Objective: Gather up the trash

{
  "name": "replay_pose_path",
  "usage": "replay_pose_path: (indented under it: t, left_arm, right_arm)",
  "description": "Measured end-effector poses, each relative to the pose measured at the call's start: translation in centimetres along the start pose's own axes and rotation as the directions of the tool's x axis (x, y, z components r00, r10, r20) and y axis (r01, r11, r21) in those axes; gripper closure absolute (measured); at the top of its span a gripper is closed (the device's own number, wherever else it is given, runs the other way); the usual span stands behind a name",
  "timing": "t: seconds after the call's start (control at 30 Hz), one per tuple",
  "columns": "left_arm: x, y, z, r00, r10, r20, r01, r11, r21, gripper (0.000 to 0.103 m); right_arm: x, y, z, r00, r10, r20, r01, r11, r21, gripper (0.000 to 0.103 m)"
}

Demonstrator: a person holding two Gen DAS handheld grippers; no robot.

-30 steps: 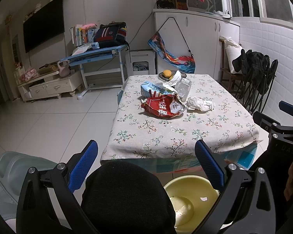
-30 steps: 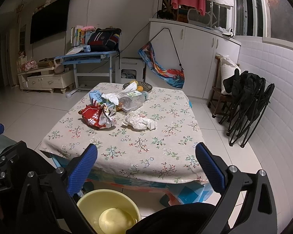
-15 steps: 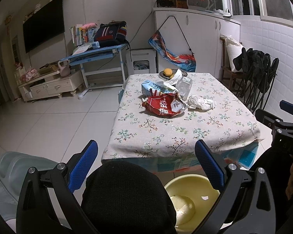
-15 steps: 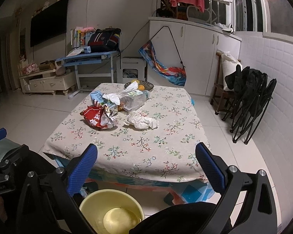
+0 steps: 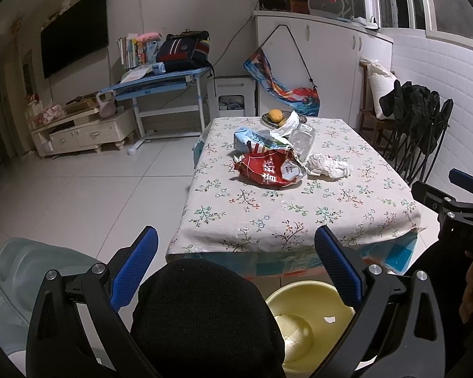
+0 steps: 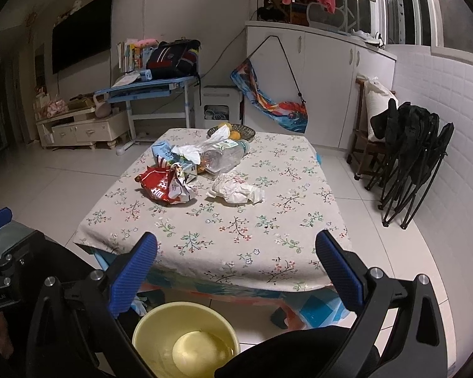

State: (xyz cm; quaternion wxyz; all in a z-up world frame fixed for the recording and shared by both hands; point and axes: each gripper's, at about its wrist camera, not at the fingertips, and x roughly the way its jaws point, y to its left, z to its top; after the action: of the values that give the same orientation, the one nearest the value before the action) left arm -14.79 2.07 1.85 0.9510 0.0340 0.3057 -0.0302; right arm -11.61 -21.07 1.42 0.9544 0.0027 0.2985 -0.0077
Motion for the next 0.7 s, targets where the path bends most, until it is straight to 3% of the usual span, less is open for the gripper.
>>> replay_pose_path:
  t: [0.47,0.7]
  left_arm:
    - [0.4,0.0,0.2,0.999,0.032,-0.031,-0.031,0.999,0.028,0.007]
    - [1.1,0.4,0.9,0.999,0.003,-0.041,-0.003,1.000,0.004,0.007]
  right_arm:
    - [0.6,0.2,0.7,0.999,0.031,-0.016,-0.031,0.999,-0.022,0.007]
    - [1.7,1.0,1.6,0.998,0.068,-0.010,-0.069,0.996,-0.063,0.007]
